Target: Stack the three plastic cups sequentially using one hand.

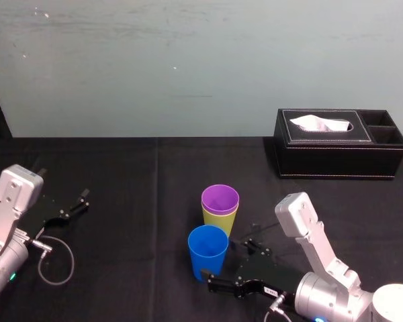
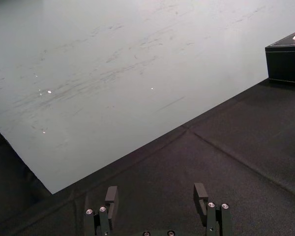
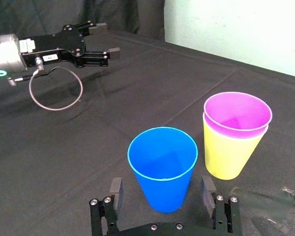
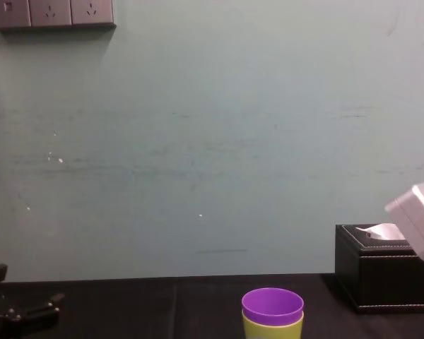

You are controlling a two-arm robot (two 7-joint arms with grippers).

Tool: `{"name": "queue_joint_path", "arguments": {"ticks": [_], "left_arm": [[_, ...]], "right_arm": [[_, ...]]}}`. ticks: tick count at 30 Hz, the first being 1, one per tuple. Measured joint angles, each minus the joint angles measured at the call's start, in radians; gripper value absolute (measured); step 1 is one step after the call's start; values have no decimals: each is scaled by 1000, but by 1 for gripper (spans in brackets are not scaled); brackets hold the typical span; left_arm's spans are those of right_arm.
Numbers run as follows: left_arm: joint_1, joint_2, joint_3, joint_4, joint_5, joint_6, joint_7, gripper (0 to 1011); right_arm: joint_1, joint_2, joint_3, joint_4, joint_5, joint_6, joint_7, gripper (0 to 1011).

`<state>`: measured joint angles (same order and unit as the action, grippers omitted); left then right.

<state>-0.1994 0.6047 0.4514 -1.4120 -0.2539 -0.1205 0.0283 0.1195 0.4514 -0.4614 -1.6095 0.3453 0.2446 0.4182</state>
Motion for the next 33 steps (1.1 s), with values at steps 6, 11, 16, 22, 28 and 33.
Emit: {"name": "queue_joint_path", "arguments": {"ticks": [6, 11, 16, 22, 28, 33], "left_arm": [[0, 0, 0, 0, 0, 0, 0, 1000], [0, 0, 0, 0, 0, 0, 0, 1000], [0, 0, 0, 0, 0, 0, 0, 1000], [0, 0, 0, 0, 0, 0, 0, 1000], [0, 0, 0, 0, 0, 0, 0, 1000], [0, 0, 0, 0, 0, 0, 0, 1000]], "right_arm": [[3, -9, 1, 11, 8, 1, -5, 1003], [8, -17, -2, 22, 12, 1, -6, 1003], [13, -22, -7, 31, 12, 1, -7, 1003], [19, -32, -13, 41, 9, -3, -13, 1003], [23, -42, -15, 49, 7, -8, -17, 1003], [26, -51, -18, 58, 1, -11, -22, 1003]]}}
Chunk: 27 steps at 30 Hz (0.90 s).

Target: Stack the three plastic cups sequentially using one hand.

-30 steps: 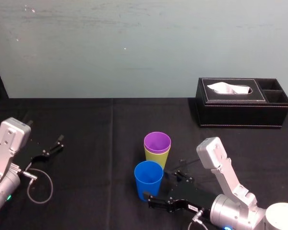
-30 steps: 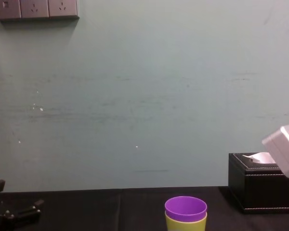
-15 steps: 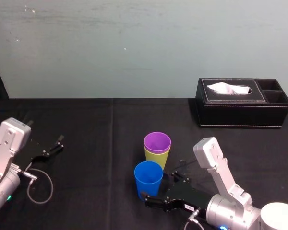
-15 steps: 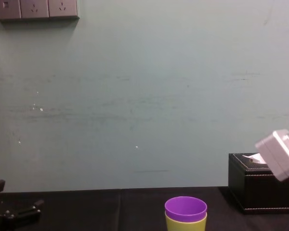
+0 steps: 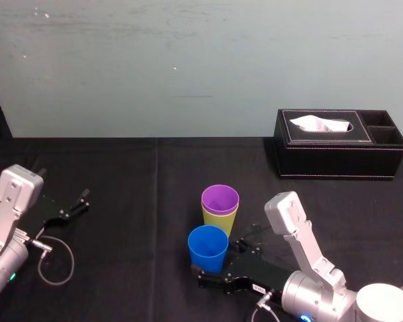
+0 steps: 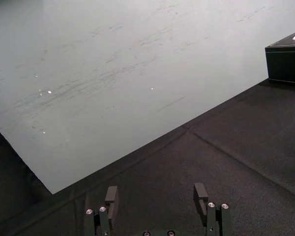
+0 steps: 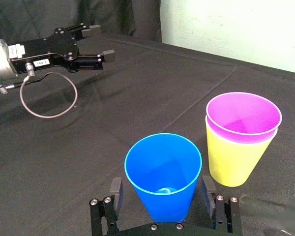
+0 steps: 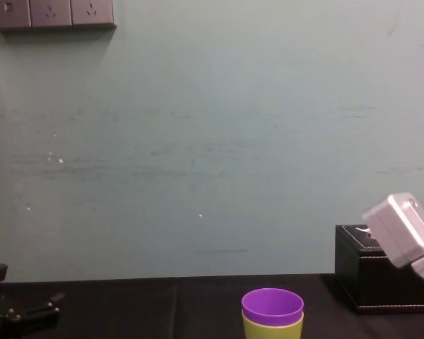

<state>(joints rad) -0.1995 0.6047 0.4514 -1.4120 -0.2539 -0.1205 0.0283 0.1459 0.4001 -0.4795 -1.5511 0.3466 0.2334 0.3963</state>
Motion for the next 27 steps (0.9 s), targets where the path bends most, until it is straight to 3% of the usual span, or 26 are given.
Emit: {"name": "queue_joint_path", "arguments": {"ticks": [27], "left_arm": [[0, 0, 0, 0, 0, 0, 0, 1000]], "right_arm": [[7, -47, 1, 32, -18, -9, -21, 1003]]}}
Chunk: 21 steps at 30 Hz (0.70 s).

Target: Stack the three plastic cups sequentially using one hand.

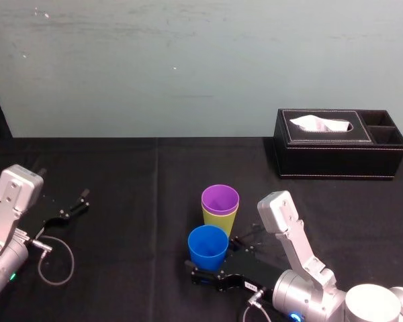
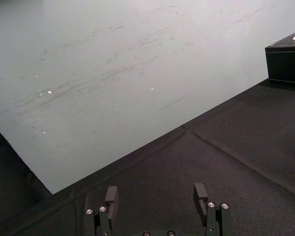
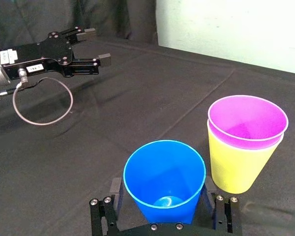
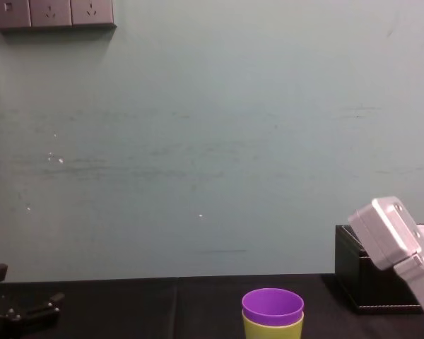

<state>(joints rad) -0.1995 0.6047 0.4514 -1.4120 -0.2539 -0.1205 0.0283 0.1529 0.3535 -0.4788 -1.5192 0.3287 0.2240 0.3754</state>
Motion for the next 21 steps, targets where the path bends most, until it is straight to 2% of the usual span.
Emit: {"name": "queue_joint_path", "arguments": {"ticks": [21], "left_arm": [[0, 0, 0, 0, 0, 0, 0, 1000]], "right_arm": [[14, -35, -4, 37, -42, -22, -13, 1003]]}}
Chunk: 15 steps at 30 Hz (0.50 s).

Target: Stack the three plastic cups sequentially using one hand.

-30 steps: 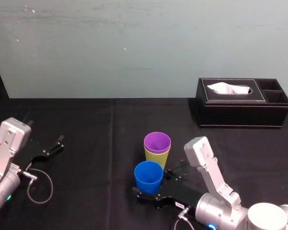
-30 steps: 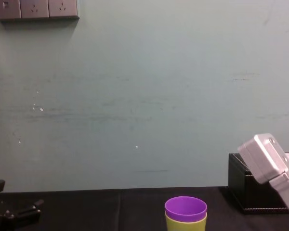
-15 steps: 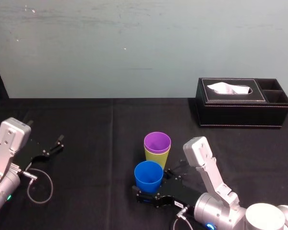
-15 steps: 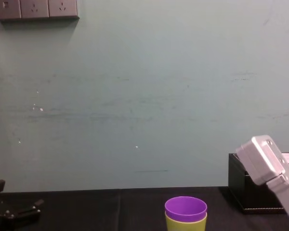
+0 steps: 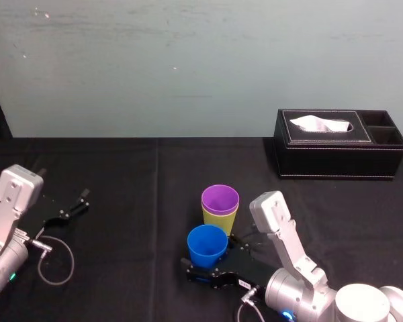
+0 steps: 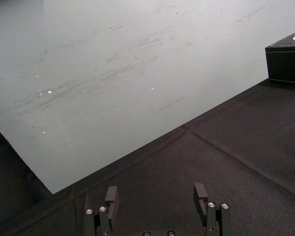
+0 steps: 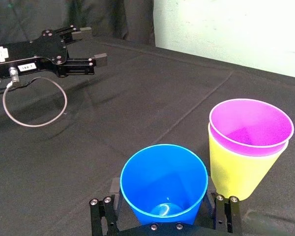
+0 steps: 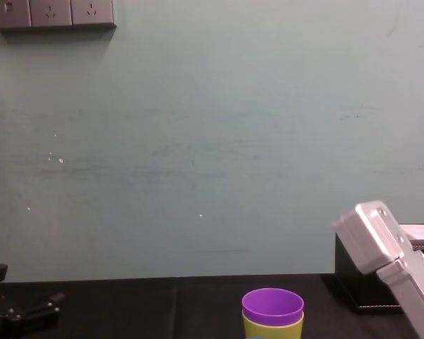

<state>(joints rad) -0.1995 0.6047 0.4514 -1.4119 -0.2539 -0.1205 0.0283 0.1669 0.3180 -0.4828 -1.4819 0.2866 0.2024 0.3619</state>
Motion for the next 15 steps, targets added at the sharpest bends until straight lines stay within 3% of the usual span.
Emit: {"name": "queue_joint_path", "arguments": {"ticks": [15], "left_arm": [[0, 0, 0, 0, 0, 0, 0, 1000]], "right_arm": [[4, -12, 0, 10, -25, -8, -14, 1003]]}}
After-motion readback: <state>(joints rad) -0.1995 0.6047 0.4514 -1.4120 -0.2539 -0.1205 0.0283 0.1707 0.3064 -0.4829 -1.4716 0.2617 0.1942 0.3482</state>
